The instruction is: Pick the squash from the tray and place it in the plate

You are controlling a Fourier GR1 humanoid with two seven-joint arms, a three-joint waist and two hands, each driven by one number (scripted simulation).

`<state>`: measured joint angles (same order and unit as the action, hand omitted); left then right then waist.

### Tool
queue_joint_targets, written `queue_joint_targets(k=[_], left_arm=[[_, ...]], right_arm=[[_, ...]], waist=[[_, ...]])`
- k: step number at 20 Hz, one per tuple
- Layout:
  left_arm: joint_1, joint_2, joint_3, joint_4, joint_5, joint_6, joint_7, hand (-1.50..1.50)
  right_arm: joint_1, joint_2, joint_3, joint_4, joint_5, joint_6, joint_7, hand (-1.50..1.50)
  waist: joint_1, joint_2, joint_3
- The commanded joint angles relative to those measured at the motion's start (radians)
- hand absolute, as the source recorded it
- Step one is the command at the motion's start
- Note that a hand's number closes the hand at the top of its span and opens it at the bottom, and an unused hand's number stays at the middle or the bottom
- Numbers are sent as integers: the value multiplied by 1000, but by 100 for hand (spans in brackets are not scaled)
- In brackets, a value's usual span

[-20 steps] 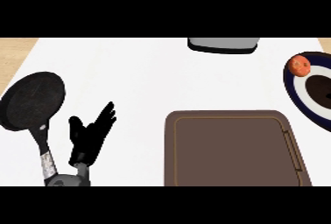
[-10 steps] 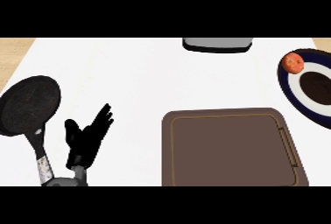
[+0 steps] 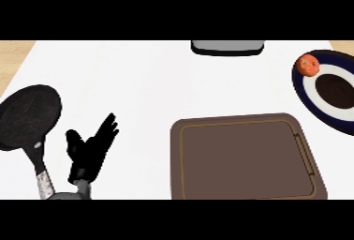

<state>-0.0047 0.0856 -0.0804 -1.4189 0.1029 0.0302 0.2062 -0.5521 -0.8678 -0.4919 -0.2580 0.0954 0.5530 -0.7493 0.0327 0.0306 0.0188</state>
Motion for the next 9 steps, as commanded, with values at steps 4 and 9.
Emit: queue_joint_targets(k=[4, 9], left_arm=[[-11, 9, 8, -17, 0, 4, 7, 0], [-15, -8, 5, -6, -6, 23, 19, 0]], right_arm=[[109, -17, 40, -46, 13, 193, -194, -150], [153, -1, 56, -71, 4, 157, -220, -150]], waist=[[-15, -8, 1], [-17, -6, 2]])
